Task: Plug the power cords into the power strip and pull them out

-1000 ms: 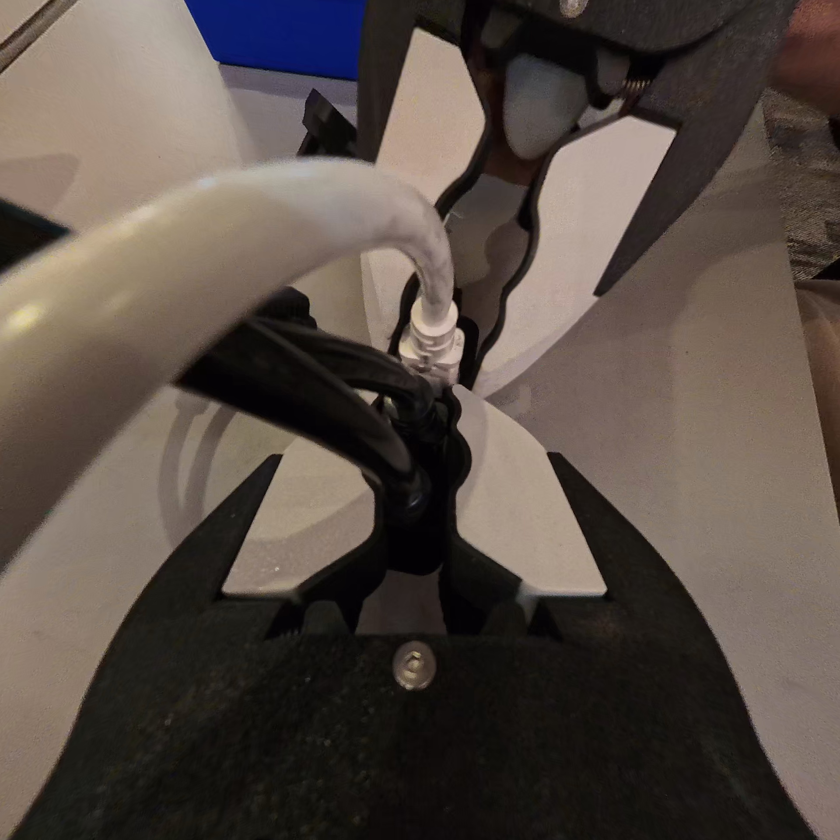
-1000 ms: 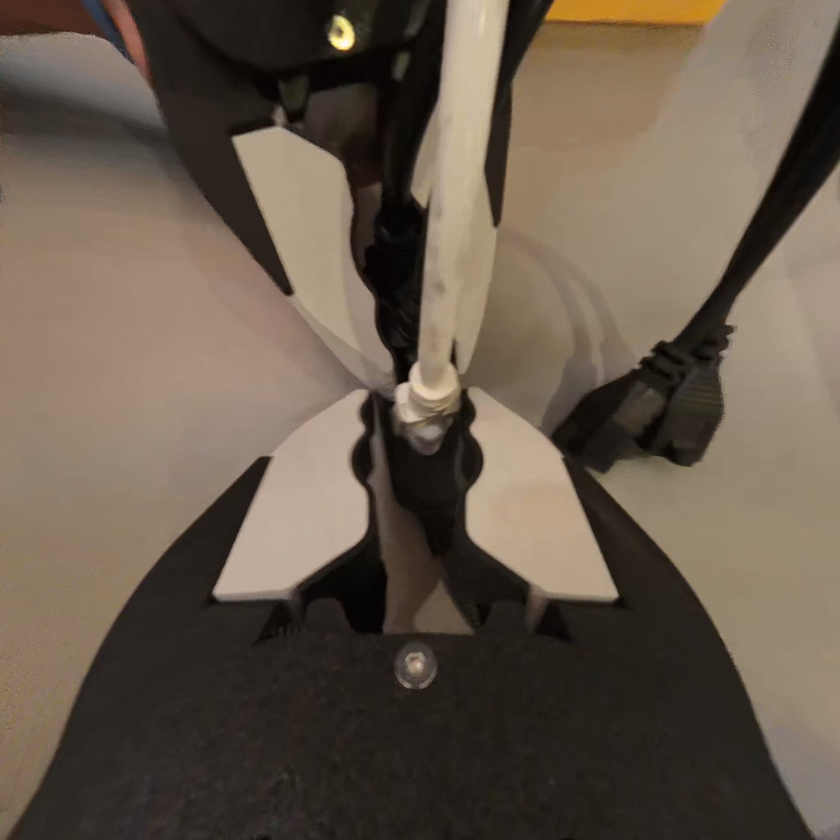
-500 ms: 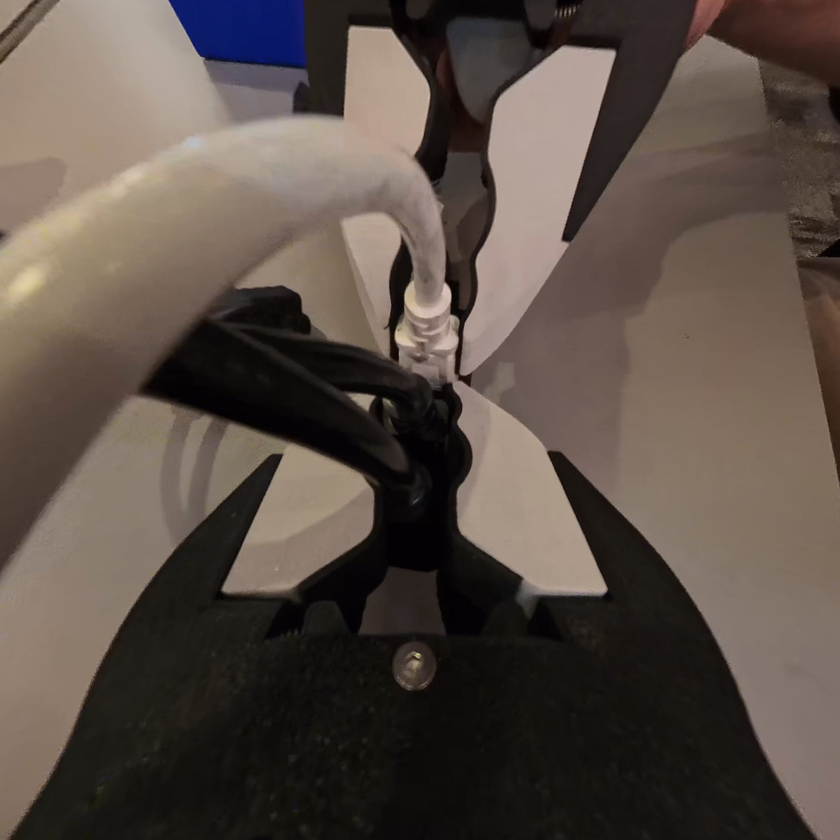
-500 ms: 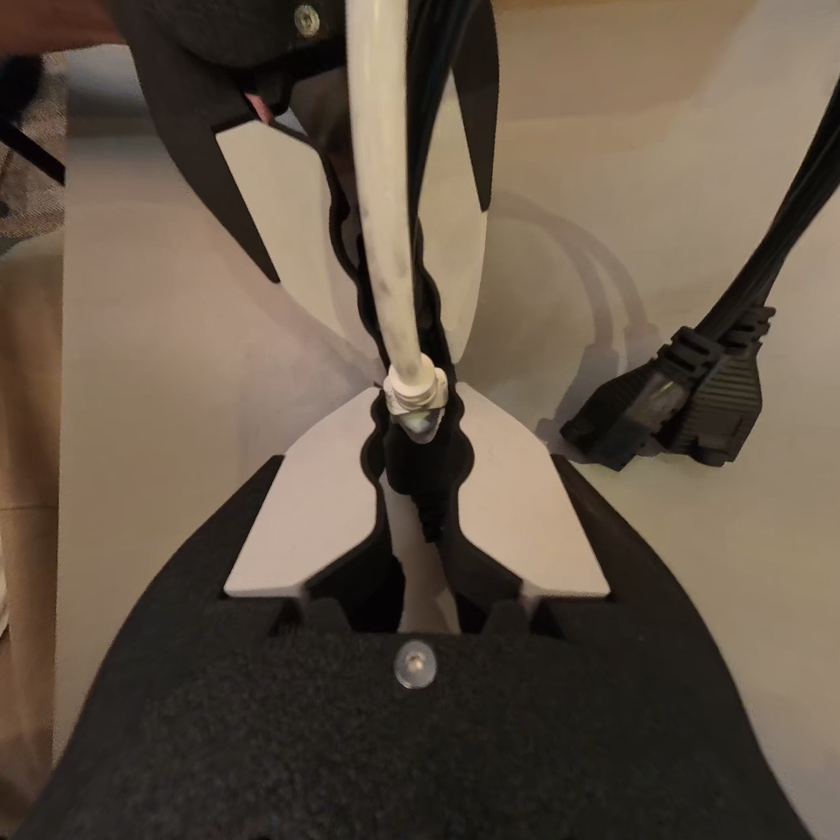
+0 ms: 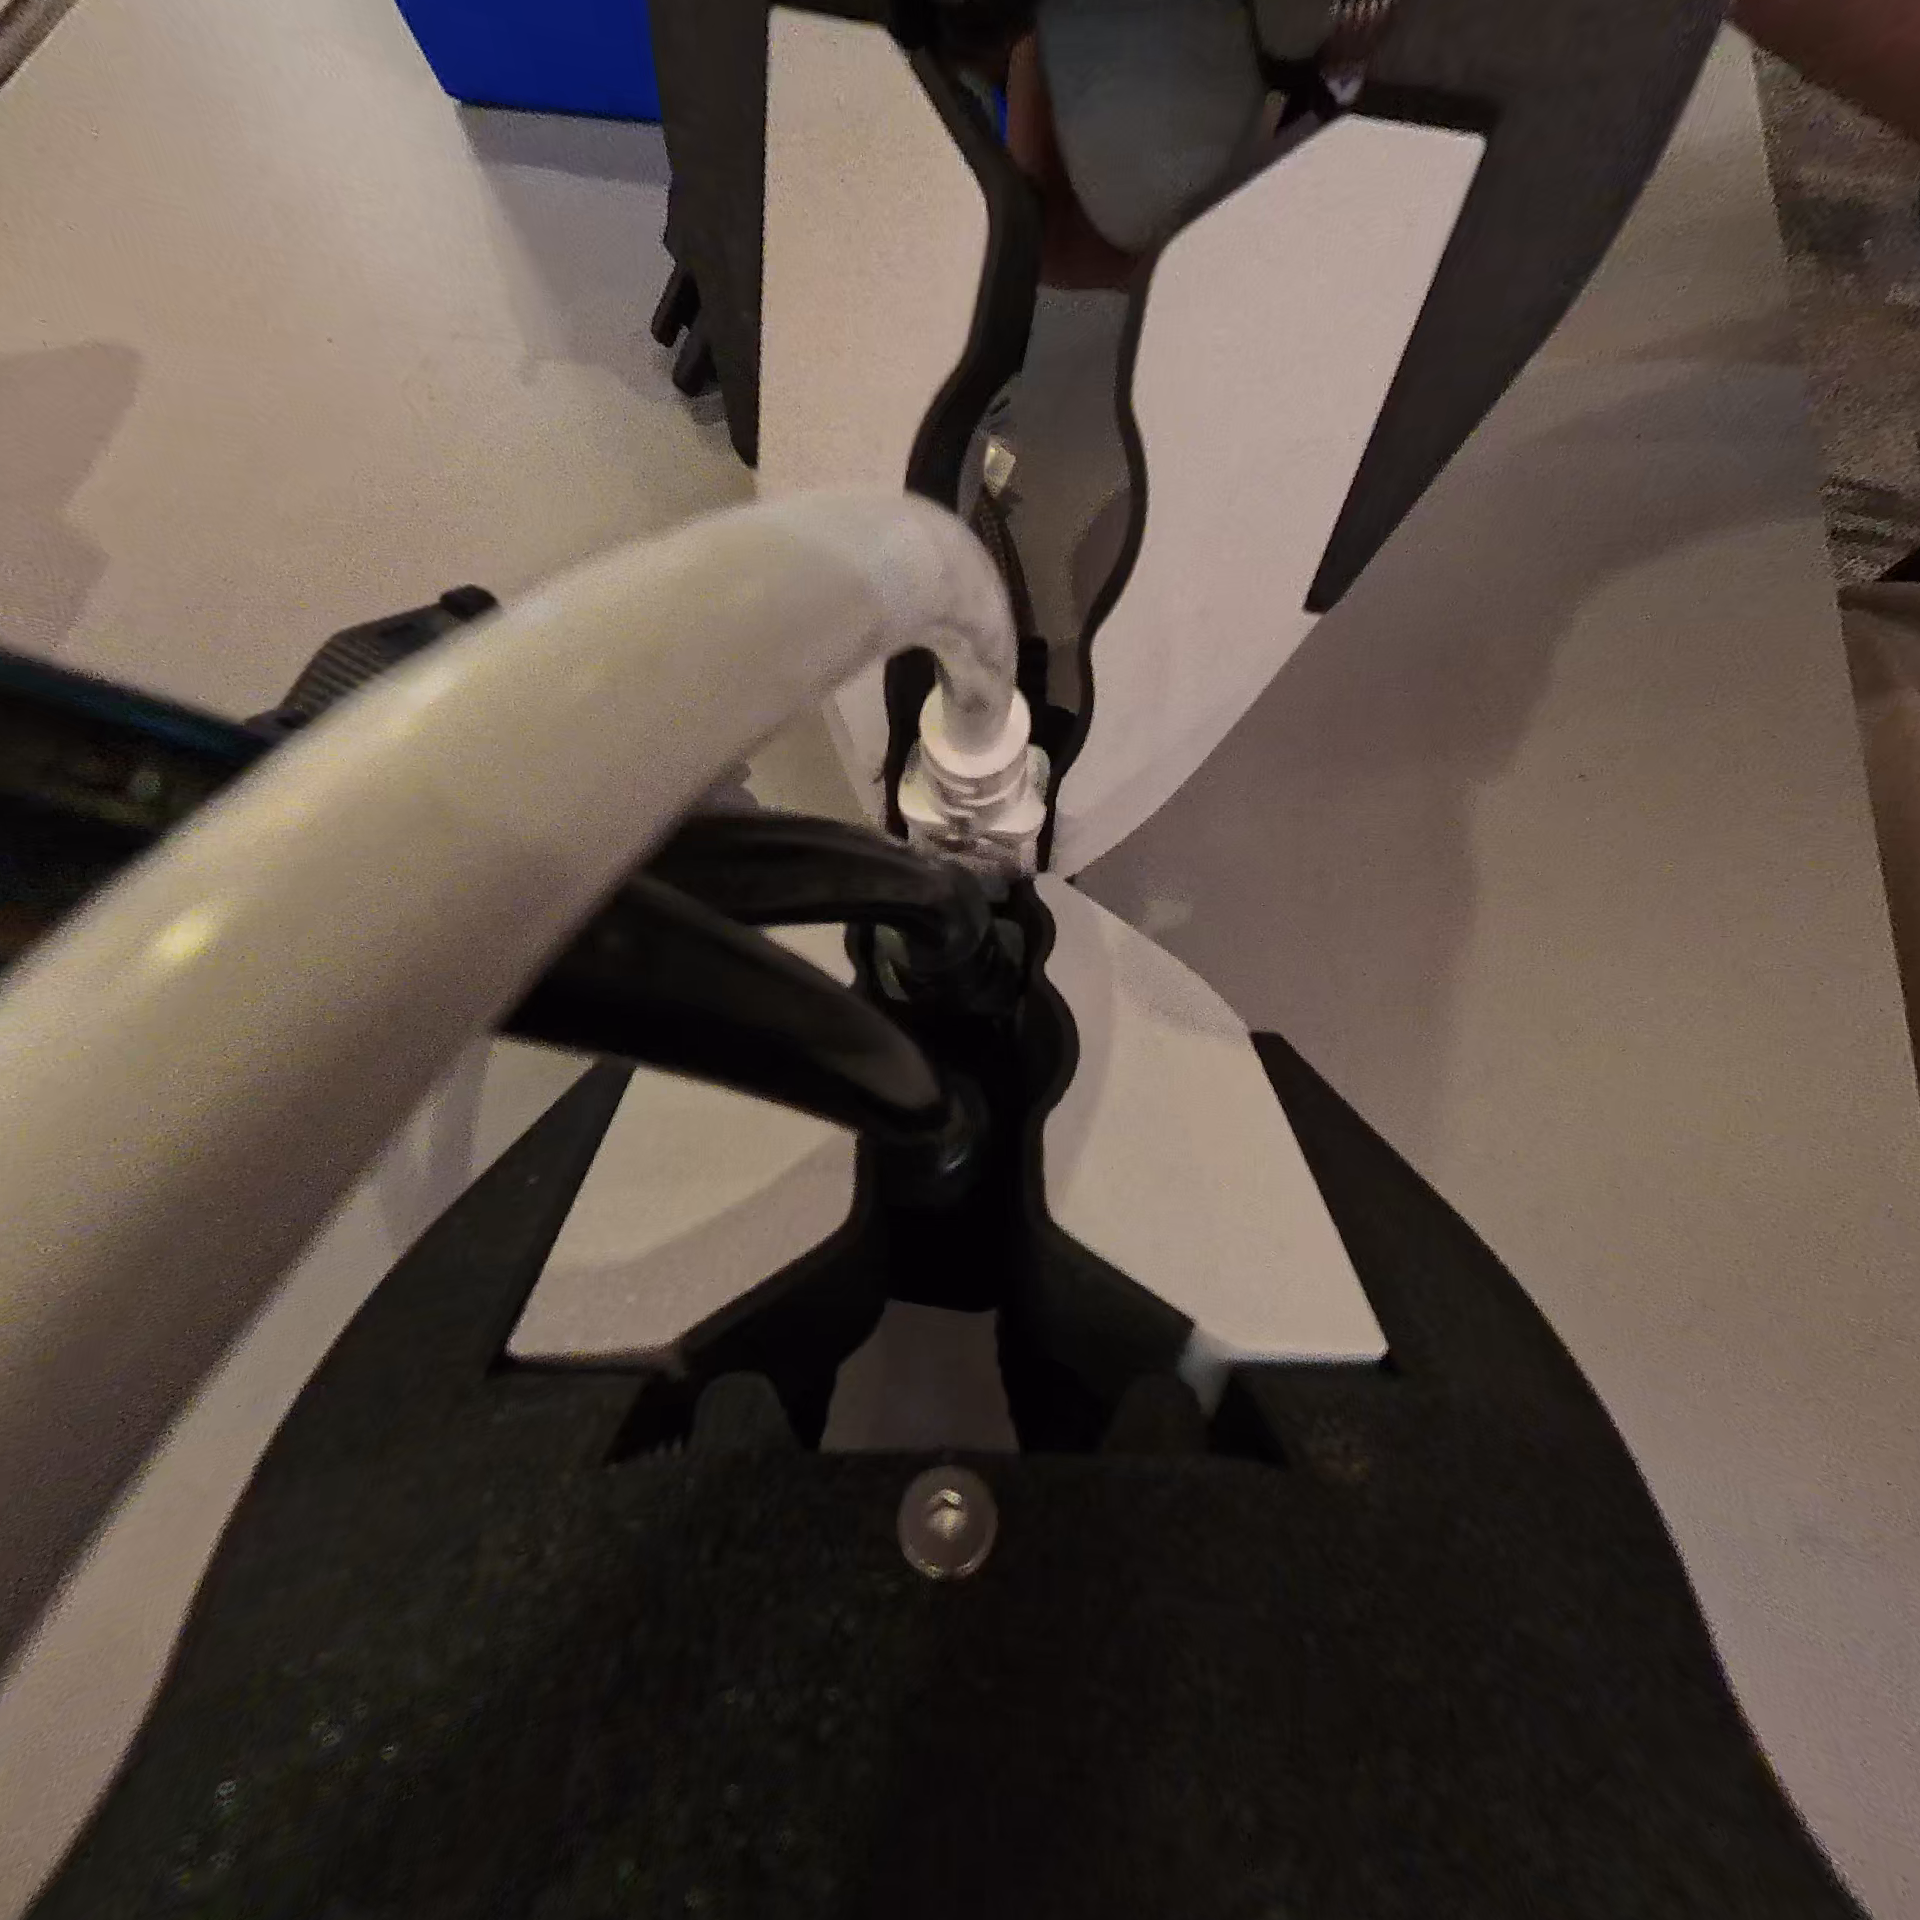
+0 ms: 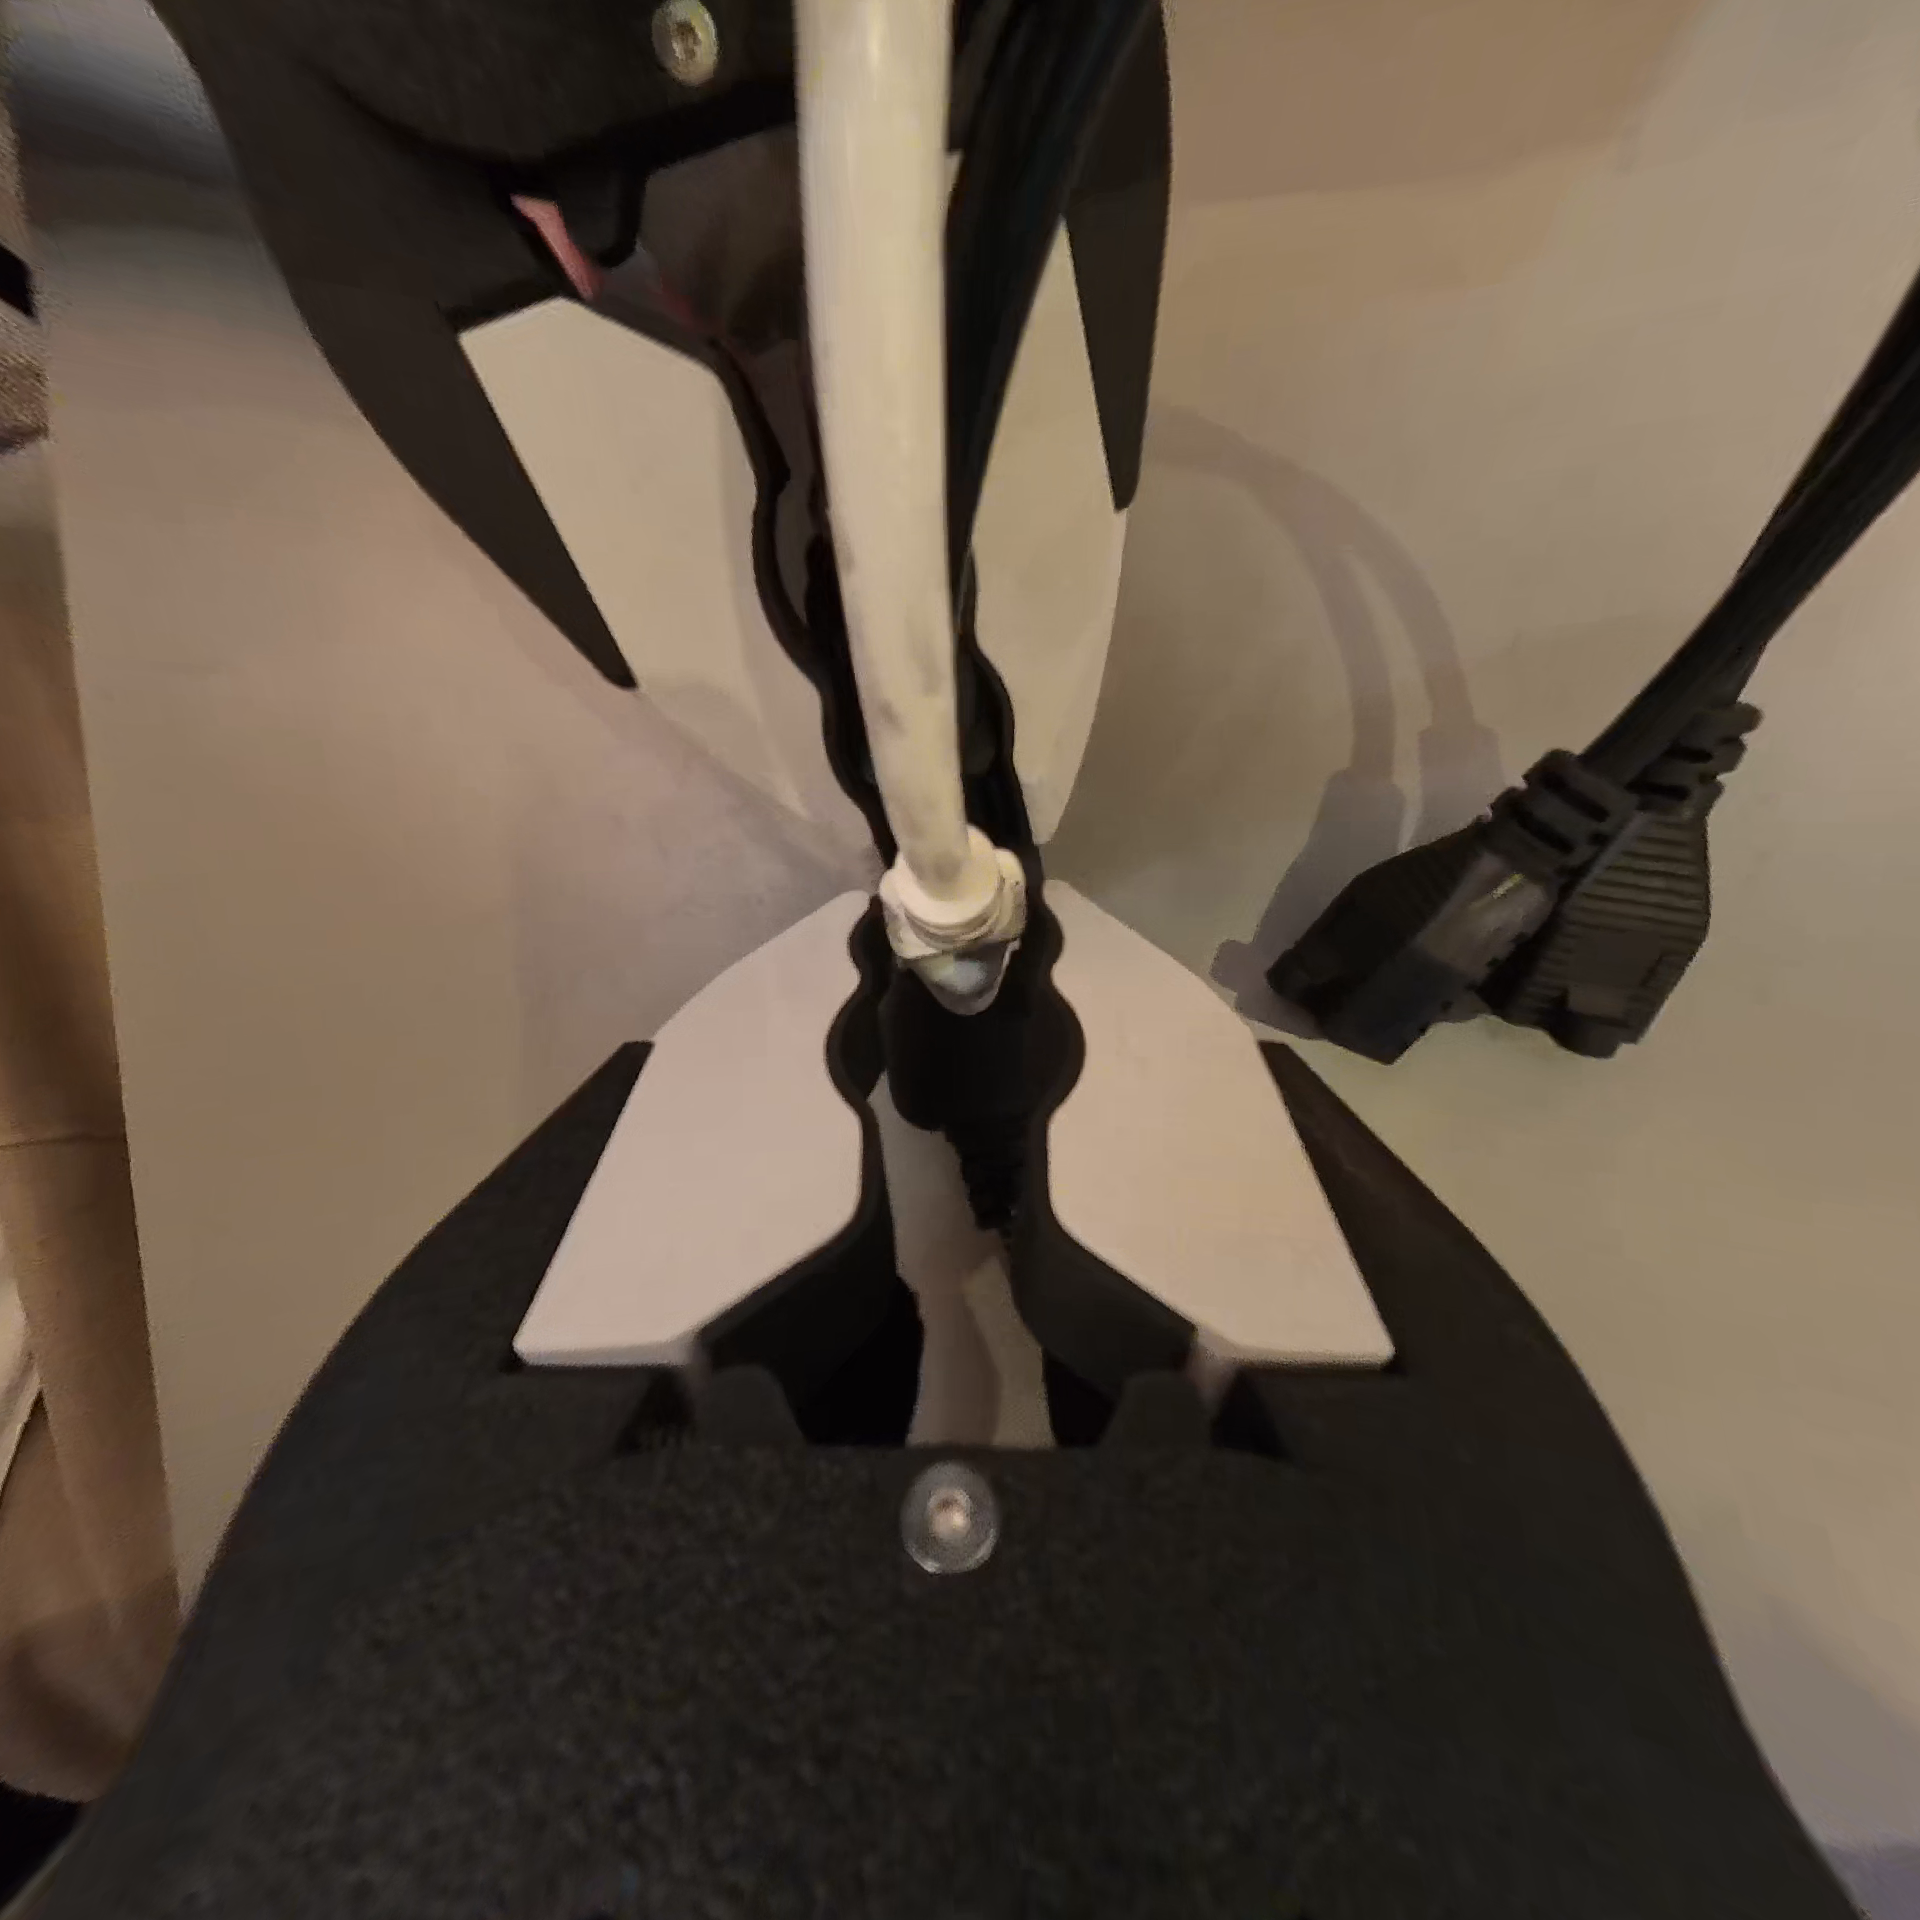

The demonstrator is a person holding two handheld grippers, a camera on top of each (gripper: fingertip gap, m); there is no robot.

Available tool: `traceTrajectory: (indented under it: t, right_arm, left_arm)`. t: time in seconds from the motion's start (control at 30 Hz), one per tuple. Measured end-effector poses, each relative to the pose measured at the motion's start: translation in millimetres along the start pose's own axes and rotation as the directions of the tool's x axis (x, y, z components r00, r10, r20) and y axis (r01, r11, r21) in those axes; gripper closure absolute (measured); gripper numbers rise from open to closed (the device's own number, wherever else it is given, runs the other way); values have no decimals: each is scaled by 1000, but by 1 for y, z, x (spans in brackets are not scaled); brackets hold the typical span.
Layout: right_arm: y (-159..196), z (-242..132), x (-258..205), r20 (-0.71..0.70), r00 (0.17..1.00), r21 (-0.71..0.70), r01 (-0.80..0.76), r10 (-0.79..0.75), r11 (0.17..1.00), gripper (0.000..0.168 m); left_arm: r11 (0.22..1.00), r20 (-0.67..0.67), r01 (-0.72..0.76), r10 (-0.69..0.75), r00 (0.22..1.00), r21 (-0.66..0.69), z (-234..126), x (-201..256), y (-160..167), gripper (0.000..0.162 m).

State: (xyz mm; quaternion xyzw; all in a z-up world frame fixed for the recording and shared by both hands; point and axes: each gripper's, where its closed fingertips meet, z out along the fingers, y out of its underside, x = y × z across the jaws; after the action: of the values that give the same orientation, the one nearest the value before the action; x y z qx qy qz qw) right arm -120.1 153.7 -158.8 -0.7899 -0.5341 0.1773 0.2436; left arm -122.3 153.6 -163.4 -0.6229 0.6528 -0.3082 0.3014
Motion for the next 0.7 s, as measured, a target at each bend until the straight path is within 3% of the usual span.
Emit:
traceTrajectory:
  t: [0.2, 0.4, 0.7]
  right_arm:
    - [4, -3, -5, 38, 999, 61, -16, 14, 998, 144]
    - [4, -3, -5, 20, 1000, 1, -23, 23, 1000, 144]
    - [4, -3, -5, 9, 1000, 36, -11, 11, 999, 143]
  left_arm:
    - [1000, -14, -12, 12, 1000, 29, -1, 4, 0, 137]
    - [1000, -10, -1, 1, 1000, 22, 0, 3, 0, 138]
    - [1000, -5, -1, 1, 1000, 19, 0, 3, -1, 138]
